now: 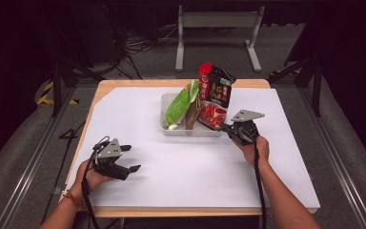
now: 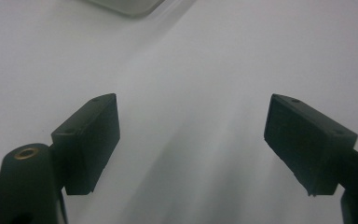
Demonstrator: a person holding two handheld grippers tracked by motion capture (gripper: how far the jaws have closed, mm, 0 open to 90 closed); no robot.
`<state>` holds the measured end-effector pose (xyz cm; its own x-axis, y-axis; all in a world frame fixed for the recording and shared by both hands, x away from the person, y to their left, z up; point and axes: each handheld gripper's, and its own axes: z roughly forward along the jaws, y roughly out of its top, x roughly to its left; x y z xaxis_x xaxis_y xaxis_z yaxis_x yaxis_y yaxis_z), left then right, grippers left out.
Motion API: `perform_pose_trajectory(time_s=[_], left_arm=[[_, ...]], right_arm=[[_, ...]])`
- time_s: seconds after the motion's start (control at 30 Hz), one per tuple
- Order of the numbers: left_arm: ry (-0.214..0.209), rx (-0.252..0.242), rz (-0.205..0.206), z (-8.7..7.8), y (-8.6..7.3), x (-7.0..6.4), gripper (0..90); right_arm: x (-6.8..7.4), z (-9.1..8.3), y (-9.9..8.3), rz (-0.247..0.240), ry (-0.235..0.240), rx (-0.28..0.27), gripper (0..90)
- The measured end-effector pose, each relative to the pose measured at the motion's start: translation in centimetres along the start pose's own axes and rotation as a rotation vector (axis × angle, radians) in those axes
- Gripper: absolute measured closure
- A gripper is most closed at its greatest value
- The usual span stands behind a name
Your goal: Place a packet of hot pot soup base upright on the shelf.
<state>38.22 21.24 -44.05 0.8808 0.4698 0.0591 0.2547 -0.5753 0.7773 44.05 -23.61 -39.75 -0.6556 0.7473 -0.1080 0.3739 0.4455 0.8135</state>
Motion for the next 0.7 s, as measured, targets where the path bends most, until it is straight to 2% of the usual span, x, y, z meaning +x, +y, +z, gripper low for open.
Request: perform_pose_trajectory(time_s=[0.17, 0.27, 0.33, 0.37, 0.47, 0.7], left_arm=[[0.002, -0.003, -0.001, -0.1, 0.0, 0.0, 19.1], [0.0, -0.007, -0.004, -0.1, -0.1, 0.1, 19.1], [0.002, -0.005, -0.003, -0.1, -0.1, 0.1, 19.1], [0.0, -0.006, 0.0, -0.1, -0.1, 0.0, 19.1], [0.003, -0.007, -0.001, -0.1, -0.1, 0.1, 19.1], [0.005, -0.009, -0.002, -0.1, -0.1, 0.1, 19.1]], right_arm=[[0.7, 0.8, 0.5, -0.011, -0.007, 0.016, 90.0], [0.6, 1.3, 0.3, -0.004, -0.022, 0.036, 90.0], [0.4, 1.5, 0.2, 0.012, -0.025, 0.031, 90.0], [0.2, 1.5, 0.1, 0.046, 0.003, 0.02, 90.0], [0.7, 1.2, 0.5, 0.013, -0.008, 0.017, 90.0], [0.1, 0.6, 0.5, 0.038, -0.003, -0.011, 89.7]])
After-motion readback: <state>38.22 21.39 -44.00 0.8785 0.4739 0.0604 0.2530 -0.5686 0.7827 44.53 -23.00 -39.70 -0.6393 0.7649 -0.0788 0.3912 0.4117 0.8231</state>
